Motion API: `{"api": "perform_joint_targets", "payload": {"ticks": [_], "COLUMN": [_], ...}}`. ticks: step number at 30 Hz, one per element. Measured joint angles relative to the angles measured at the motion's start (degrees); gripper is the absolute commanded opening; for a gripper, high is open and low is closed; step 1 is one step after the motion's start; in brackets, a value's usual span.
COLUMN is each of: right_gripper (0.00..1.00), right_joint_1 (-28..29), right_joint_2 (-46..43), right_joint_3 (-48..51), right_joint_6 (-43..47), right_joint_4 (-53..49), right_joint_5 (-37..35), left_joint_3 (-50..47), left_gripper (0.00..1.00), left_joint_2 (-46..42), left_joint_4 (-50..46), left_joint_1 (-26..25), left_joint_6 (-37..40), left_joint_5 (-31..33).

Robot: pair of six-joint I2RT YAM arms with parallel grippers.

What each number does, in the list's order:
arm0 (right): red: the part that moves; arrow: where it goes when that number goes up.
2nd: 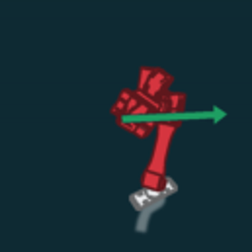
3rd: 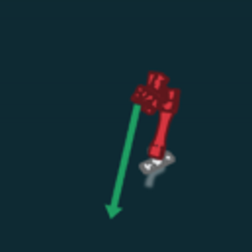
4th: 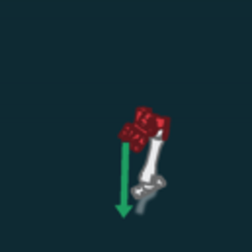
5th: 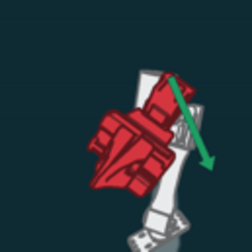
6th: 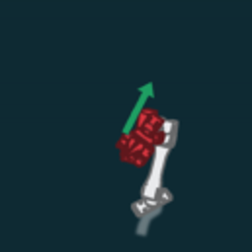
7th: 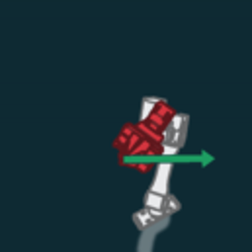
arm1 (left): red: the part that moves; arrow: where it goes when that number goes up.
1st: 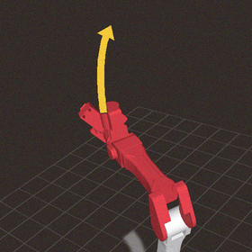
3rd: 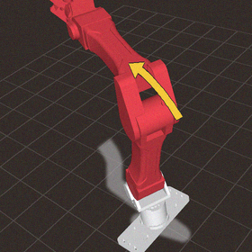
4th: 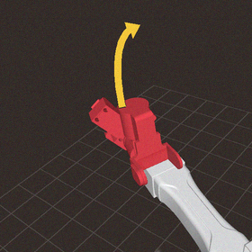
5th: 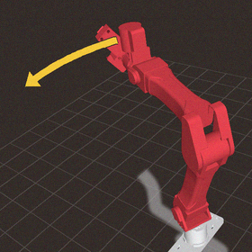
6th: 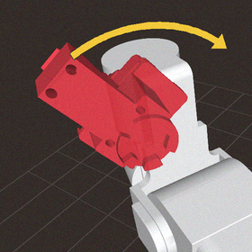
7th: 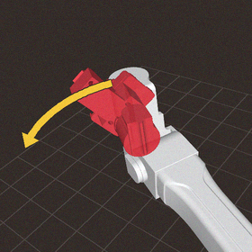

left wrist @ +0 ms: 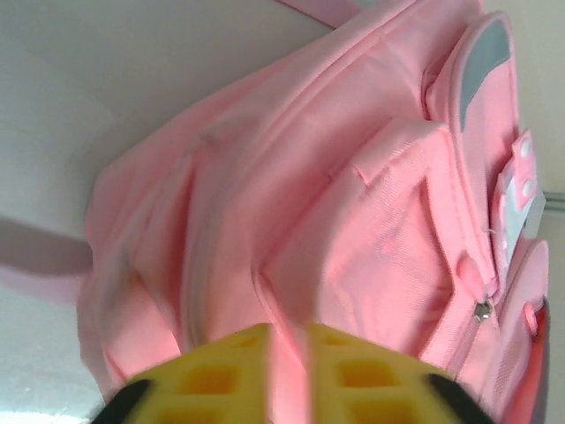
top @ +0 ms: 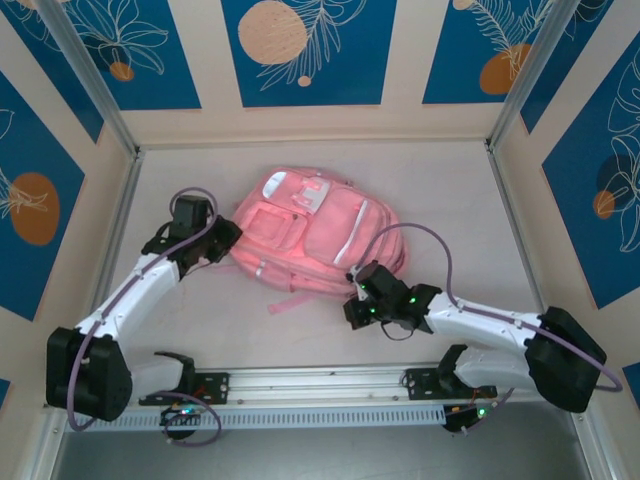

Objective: Pack the student bag
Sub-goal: Unzip the student bag at the center of the table.

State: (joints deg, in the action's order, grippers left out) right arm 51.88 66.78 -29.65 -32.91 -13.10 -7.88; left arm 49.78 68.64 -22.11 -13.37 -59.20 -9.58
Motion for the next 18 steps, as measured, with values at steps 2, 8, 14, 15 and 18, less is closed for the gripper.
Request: {"api": "perform_joint_targets", "payload": {"ticks": [2,8,14,15,18], "right_gripper": [0.00,0.00,0.00,0.00,0.00], "right_joint_1": [1.2,2.4,3.5,3.6,3.7], "right_joint_2": [2.5,9.3,12.2,12.2,12.3], "right_joint_3": [-0.6,-2.9,-5.8,-6.0,-6.0], "right_joint_6": [-0.3,-2.2,-3.8,-4.0,-4.6], "right_joint_4": [2.0,6.9,11.1,11.5,12.3], "right_joint_5": [0.5,1.6,2.1,2.2,2.2], "left_joint_3": [1.7,-1.5,-7.3,-7.6,-7.8], "left_gripper": [0.48,0.66,0.62,0.61,0.55], "left_joint_2": [-1.5,-8.2,-7.3,-6.4,-3.6], "left_joint_4": [-3.0,-5.9,-4.5,-3.7,0.2], "left_joint_1": [0.0,-3.3,-8.6,-9.1,-9.9], "left_joint_6": [-0.3,-4.5,-9.1,-9.6,-10.8], "left_joint_5": [0.5,0.2,-0.5,-0.5,-0.6]}}
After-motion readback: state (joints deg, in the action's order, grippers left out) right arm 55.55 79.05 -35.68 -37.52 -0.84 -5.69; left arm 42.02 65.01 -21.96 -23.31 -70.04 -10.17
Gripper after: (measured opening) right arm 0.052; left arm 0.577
